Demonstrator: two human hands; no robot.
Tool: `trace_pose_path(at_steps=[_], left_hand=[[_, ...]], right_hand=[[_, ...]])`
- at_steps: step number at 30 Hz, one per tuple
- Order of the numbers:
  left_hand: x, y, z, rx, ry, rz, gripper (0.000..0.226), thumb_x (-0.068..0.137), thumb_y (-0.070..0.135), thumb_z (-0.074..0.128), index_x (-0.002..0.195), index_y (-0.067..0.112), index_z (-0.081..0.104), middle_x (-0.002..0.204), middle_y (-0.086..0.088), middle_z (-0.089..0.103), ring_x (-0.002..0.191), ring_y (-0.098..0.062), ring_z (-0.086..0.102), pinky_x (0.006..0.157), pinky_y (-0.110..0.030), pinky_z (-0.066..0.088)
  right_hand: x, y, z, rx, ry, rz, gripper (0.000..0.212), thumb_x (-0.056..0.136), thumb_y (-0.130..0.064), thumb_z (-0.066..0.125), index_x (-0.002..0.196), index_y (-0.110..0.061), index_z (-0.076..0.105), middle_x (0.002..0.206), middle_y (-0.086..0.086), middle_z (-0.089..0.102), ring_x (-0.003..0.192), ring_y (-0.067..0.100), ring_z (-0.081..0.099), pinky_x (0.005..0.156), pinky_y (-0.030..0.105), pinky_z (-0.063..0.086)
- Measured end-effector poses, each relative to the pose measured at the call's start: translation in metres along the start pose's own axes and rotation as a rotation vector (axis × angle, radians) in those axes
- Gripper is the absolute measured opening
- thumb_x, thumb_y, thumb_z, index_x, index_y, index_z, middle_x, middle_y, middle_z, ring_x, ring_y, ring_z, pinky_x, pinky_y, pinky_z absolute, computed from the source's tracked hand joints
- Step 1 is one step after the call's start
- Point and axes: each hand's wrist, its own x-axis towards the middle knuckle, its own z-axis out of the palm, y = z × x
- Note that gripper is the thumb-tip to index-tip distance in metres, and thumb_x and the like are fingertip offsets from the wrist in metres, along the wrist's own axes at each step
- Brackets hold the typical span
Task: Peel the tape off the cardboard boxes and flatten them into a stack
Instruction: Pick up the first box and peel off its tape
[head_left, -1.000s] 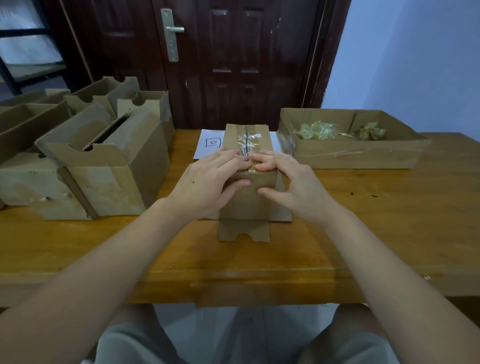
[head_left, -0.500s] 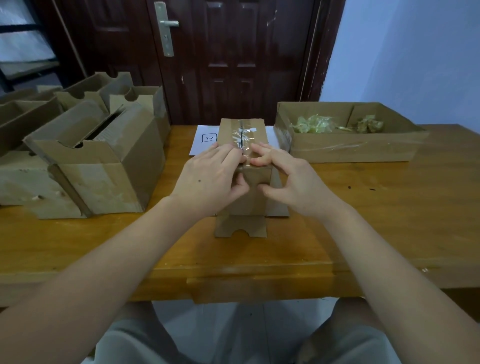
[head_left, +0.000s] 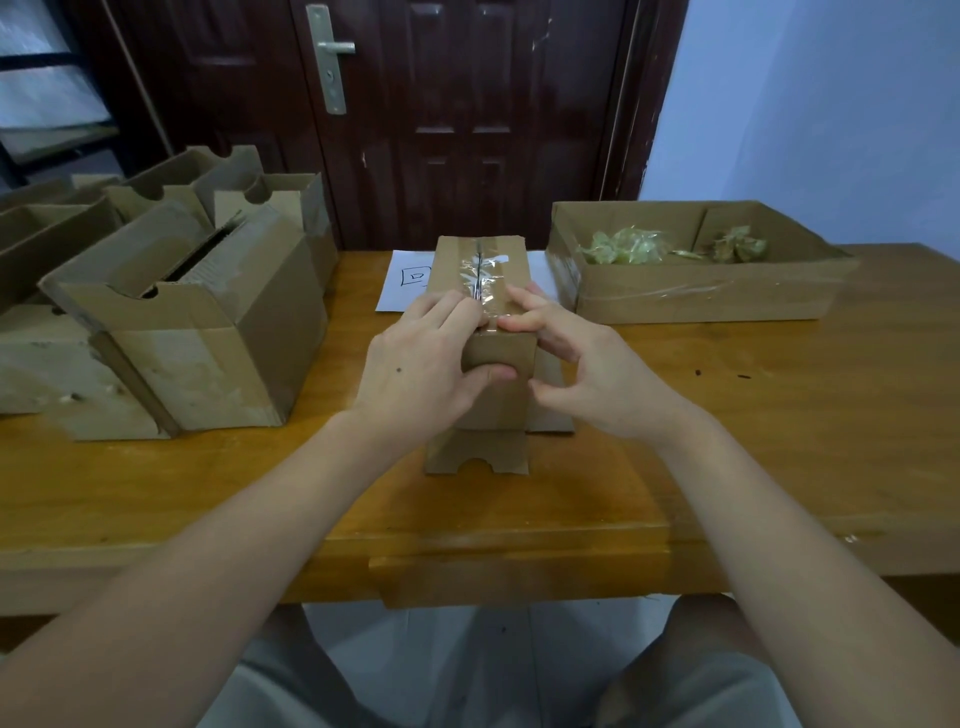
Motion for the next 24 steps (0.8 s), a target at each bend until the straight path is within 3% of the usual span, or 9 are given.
trace_pose_path(at_steps=[3,7,11,14,17,20,24], left_hand=[[0.0,-0.003,-0.005,-0.028,-0.015,0.025,0.05,0.084,0.056,0.068,0.117,0.018,0.064,0.125,-0.003,0.069,0.122,-0.022,0.057,0.083,-0.038,0.057],[0.0,-0.008,-0.012,-0.028,-0.077,0.073,0.047,0.092,0.052,0.061,0.123,0.017,0.064,0.133,-0.007,0.066,0.126,-0.026,0.059,0.089,-0.038,0.056],[0.001,-0.014,-0.018,-0.076,-0.148,0.088,0.045,0.096,0.047,0.059,0.131,0.018,0.063,0.142,-0.005,0.062,0.138,-0.023,0.052,0.102,-0.041,0.051],[0.001,-0.021,-0.025,-0.163,-0.2,0.079,0.049,0.097,0.041,0.059,0.141,0.019,0.058,0.149,-0.002,0.056,0.144,-0.018,0.044,0.11,-0.044,0.048],[0.0,-0.031,-0.031,-0.193,-0.275,0.114,0.056,0.098,0.033,0.064,0.15,0.022,0.048,0.158,0.004,0.044,0.152,-0.012,0.031,0.115,-0.039,0.041],[-0.001,-0.041,-0.032,-0.131,-0.385,0.154,0.077,0.094,0.033,0.071,0.159,0.026,0.031,0.168,0.007,0.026,0.156,-0.011,0.016,0.119,-0.034,0.031],[-0.007,-0.046,-0.027,-0.18,-0.362,0.101,0.091,0.09,0.039,0.074,0.162,0.025,0.021,0.17,0.008,0.019,0.155,-0.003,0.009,0.123,-0.03,0.022]], right_hand=[[0.001,0.002,0.001,0.004,0.008,-0.015,0.064,0.087,0.003,0.067,0.143,-0.024,0.055,0.164,-0.01,0.031,0.154,0.001,0.014,0.121,0.028,0.032],[0.001,0.005,0.003,0.015,0.044,-0.034,0.061,0.088,-0.001,0.072,0.143,-0.023,0.057,0.162,-0.009,0.037,0.153,0.003,0.019,0.121,0.038,0.034],[0.001,0.008,0.006,0.017,0.092,-0.054,0.058,0.09,-0.007,0.074,0.143,-0.025,0.057,0.157,-0.009,0.044,0.153,0.005,0.023,0.12,0.048,0.036],[0.002,0.011,0.008,0.035,0.11,-0.051,0.059,0.092,-0.012,0.075,0.146,-0.022,0.054,0.156,-0.01,0.045,0.152,0.005,0.025,0.117,0.048,0.04],[0.003,0.011,0.009,0.056,0.126,-0.049,0.057,0.093,-0.013,0.074,0.146,-0.019,0.054,0.155,-0.01,0.047,0.152,0.004,0.026,0.116,0.045,0.043],[0.003,0.011,0.007,0.095,0.114,-0.035,0.055,0.093,-0.011,0.074,0.145,-0.018,0.055,0.154,-0.011,0.048,0.151,0.002,0.027,0.115,0.036,0.043],[0.005,0.011,0.003,0.185,0.088,-0.013,0.053,0.09,-0.004,0.074,0.14,-0.014,0.059,0.151,-0.011,0.051,0.149,-0.001,0.029,0.108,0.018,0.043]])
